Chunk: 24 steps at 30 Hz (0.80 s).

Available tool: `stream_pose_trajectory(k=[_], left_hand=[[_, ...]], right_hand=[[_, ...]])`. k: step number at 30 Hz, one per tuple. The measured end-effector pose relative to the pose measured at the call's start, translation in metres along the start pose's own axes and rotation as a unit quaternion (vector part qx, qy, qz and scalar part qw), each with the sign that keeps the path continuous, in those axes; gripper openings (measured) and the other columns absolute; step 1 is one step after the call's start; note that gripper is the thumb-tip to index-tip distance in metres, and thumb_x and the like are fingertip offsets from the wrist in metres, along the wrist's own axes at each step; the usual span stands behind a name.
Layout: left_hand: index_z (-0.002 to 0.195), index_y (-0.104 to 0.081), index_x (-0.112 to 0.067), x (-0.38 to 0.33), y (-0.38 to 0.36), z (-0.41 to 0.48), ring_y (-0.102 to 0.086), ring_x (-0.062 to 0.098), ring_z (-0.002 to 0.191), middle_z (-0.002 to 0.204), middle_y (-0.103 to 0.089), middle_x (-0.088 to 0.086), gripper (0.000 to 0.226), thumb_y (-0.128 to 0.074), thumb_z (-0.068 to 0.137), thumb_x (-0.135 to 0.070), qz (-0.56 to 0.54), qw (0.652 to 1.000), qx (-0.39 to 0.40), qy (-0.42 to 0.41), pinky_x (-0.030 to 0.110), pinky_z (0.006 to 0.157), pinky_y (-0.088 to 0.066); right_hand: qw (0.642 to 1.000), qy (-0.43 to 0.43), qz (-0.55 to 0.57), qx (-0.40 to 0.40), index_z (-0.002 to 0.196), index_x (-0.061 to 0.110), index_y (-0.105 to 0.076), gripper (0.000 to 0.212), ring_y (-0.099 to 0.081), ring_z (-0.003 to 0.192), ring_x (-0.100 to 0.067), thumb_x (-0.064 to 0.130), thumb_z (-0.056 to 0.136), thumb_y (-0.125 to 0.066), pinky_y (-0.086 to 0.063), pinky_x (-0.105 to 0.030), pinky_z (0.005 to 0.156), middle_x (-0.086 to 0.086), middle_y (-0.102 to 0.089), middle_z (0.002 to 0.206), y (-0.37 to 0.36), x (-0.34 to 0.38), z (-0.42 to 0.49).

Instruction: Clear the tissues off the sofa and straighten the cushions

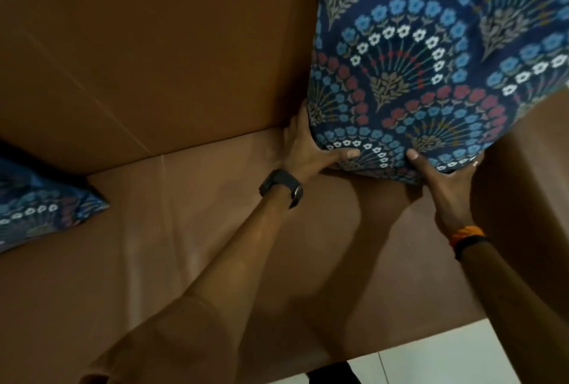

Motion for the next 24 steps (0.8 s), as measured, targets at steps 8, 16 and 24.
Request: stream_pose_trajectory(k=[8,16,24], left_hand=[[0.155,-0.009,-0.034,0.04,0.089,-0.082,-0.034,0.003,0.141,0.154,-0.027,-0.014,0.127,-0.089,0.059,-0.052,-0.088,0.966,-0.243,0.008,0.02,0.109,-0.043],[0.154,-0.006,-0.04,0.066,0.089,-0.084,-0.038,0.024,0.143,0.16,-0.025,0.002,0.118,-0.087,0.068,-0.048,-0.11,0.963,-0.241,0.057,0.054,0.11,-0.046],[0.154,0.008,-0.039,0.066,0.108,-0.118,-0.021,0.032,0.15,0.165,-0.013,0.007,0.106,-0.068,0.083,-0.063,0.028,0.96,-0.259,0.097,0.057,0.112,-0.041]], right_hand=[[0.976,0.088,-0.069,0.188,0.133,0.058,-0.046,0.073,-0.057,0.124,0.014,0.033,0.08,-0.089,-0.052,-0.008,0.099,0.037,-0.059,0.132,-0.097,0.05,-0.01],[0.964,0.071,-0.129,0.223,0.145,0.025,-0.046,0.074,-0.059,0.131,-0.014,0.043,0.084,-0.083,-0.053,-0.037,0.108,0.005,-0.06,0.143,-0.119,0.033,-0.006],[0.97,0.043,-0.207,0.12,0.159,0.025,-0.017,0.096,-0.055,0.116,-0.008,0.045,0.087,-0.077,-0.051,-0.041,0.097,0.016,-0.049,0.14,-0.102,0.067,-0.08]])
Point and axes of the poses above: each hand's wrist, its own z-axis towards the middle knuckle, its own y-axis out of the back of the hand, x = y × z, the point moved 5 cm from there along z, towards the middle knuckle
